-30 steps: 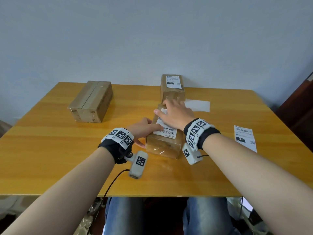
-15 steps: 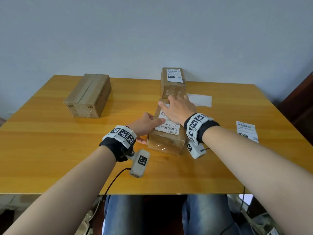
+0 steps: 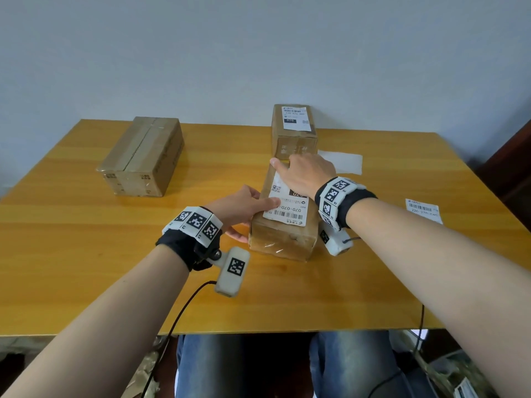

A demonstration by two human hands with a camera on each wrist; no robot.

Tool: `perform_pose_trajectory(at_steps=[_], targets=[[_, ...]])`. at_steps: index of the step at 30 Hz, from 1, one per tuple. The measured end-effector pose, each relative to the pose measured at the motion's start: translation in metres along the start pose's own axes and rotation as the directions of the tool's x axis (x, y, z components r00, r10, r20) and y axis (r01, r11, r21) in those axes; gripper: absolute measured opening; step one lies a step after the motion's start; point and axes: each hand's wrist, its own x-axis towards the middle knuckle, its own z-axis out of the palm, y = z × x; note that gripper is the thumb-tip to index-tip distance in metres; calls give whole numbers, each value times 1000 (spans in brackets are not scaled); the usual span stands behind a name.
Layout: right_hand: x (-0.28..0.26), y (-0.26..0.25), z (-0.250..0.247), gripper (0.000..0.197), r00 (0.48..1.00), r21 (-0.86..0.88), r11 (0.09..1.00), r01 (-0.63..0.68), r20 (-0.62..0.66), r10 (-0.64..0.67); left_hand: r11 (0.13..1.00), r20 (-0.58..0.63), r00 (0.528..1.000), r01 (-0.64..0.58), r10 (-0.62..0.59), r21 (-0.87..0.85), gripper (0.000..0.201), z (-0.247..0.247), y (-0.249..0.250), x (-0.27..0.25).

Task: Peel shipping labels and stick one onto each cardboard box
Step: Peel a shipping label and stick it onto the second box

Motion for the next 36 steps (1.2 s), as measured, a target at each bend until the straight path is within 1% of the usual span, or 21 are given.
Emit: perform_pose_trajectory(at_steps=[6,12,16,24,30,32,34,36], targets=[[11,3,3,82,1000,15,1000,0,-28,0,1000,30,1000,5,-5,-28,59,-6,-2,5],[23,11,5,76,999,75,997,19,-46,-16,999,59,998,-6,8,-34,56,-8,-3,8],[29,15,5,76,997,112,993,32,-76,-23,999,67,998,-5,8,-47,59,-10,-4,10],[43,21,7,71,987,166,979,116,-129,-95,997,64,997,-27,32,-78,61,-9,-2,14],[47,24,5,71,988,225,968,114,-131,-86,995,74,997,-30,37,-93,63,-11,-3,16],[48,24,4,69,988,244,963,114,-134,-83,995,75,997,-25,33,-99,62,-11,-3,15],[47,25,2,68,985,256,958,133,-143,-99,996,64,998,-21,27,-83,60,-11,-3,13],[46,26,1,68,977,261,948,179,-157,-142,999,48,999,-23,24,-23,56,-13,-2,10]])
